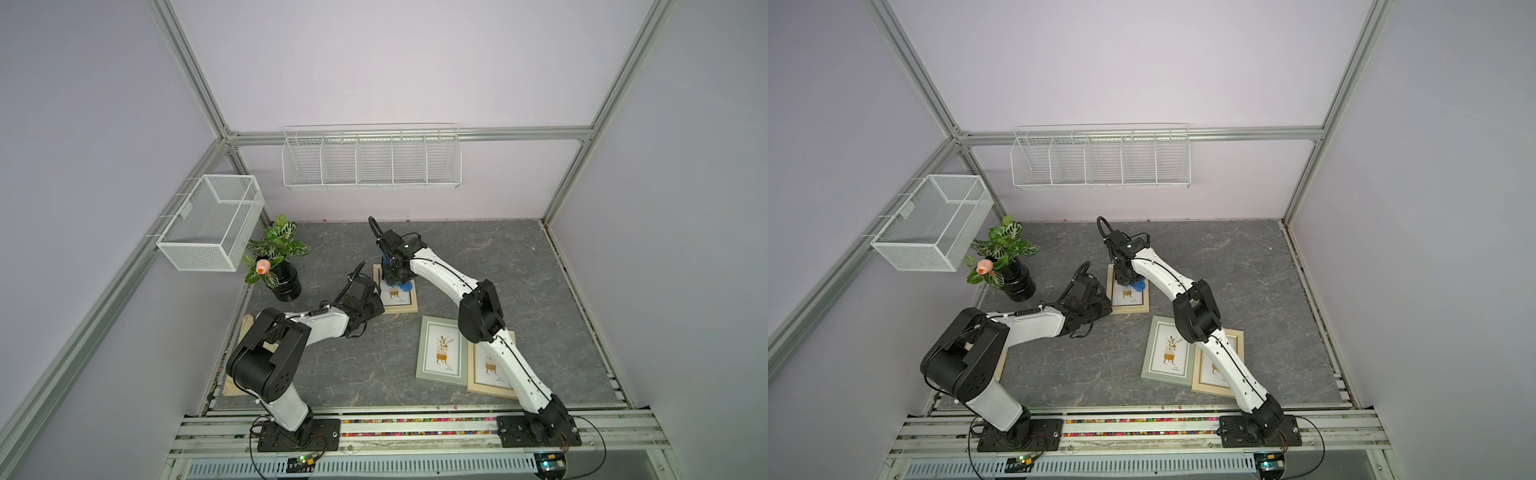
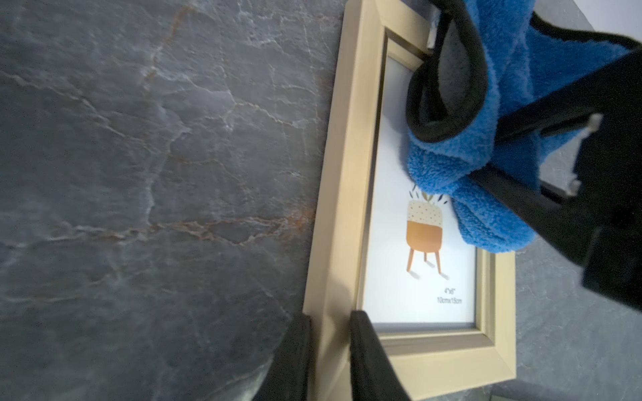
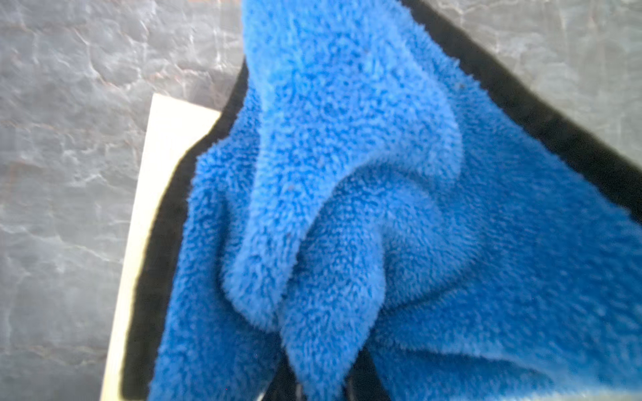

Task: Wipe the picture frame with a cloth
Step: Wipe the dirt from the picture frame.

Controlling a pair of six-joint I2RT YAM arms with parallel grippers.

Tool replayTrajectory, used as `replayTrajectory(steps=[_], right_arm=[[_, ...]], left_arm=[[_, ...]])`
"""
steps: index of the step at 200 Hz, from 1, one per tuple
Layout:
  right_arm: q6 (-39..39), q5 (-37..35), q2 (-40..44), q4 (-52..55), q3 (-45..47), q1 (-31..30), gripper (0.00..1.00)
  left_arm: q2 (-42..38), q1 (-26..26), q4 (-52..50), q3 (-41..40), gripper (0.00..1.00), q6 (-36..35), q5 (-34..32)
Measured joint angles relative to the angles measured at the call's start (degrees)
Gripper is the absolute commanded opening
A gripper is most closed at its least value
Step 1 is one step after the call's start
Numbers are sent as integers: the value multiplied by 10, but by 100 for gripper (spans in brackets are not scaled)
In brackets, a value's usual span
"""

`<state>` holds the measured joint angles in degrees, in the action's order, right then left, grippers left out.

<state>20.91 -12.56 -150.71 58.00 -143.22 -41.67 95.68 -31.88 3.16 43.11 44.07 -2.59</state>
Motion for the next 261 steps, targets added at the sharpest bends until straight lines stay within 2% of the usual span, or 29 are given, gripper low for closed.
replayTrajectory(steps=[17, 50, 89, 137, 206, 224, 261], right_arm=[[0, 6, -10, 12, -26, -4, 7], [0, 16, -73, 43, -151, -12, 7], [-1, -2, -83, 70, -158, -3, 7], [-9, -29, -46, 59, -90, 2, 7], [-10, -10, -54, 75, -113, -3, 7], [-10, -15, -38, 57, -71, -1, 7], [-12, -17, 43, 7, 75, 6, 7]], left_arm=[[0, 0, 0, 0, 23, 0, 0], [0, 0, -2, 1, 23, 0, -1], [0, 0, -3, 2, 23, 0, -2], [0, 0, -3, 2, 23, 0, -4], [0, 0, -10, 5, 23, 0, -4], [0, 0, -10, 6, 23, 0, -4], [1, 0, -11, 5, 23, 0, -7]])
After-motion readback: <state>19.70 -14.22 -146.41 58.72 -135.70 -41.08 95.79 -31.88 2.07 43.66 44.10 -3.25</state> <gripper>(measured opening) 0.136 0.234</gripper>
